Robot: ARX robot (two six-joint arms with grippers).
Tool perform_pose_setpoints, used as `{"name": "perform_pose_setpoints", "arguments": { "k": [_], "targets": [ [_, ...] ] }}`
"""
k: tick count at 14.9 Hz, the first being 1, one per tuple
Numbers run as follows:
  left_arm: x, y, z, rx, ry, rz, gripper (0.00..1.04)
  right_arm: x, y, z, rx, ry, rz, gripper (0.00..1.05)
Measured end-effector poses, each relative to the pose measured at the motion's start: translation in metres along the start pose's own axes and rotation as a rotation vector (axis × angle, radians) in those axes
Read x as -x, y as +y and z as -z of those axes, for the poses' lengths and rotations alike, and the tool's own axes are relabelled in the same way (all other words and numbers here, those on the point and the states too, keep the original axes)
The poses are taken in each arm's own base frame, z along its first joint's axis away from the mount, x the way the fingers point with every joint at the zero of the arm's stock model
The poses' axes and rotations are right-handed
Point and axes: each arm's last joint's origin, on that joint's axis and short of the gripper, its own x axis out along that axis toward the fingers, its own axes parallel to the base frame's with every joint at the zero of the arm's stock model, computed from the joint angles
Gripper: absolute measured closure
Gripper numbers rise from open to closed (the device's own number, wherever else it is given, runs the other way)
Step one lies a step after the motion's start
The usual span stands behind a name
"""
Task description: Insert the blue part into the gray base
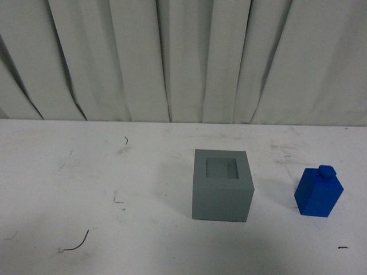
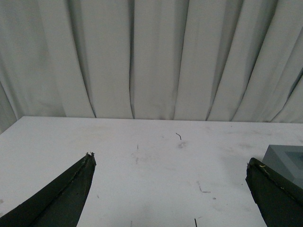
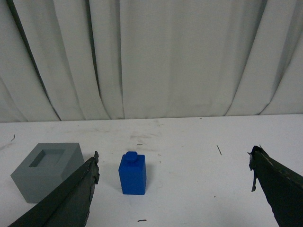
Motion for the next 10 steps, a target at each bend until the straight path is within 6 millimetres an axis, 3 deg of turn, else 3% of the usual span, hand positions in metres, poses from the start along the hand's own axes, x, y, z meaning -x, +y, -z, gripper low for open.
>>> {"name": "perform_pose_setpoints", "arguments": {
  "k": [10],
  "targets": [
    [0.0000,0.0000,0.0000,0.000,0.000,0.000,0.07,0.0000,0.0000,0.0000,0.000,0.000,0.000,0.06]
  ]
}}
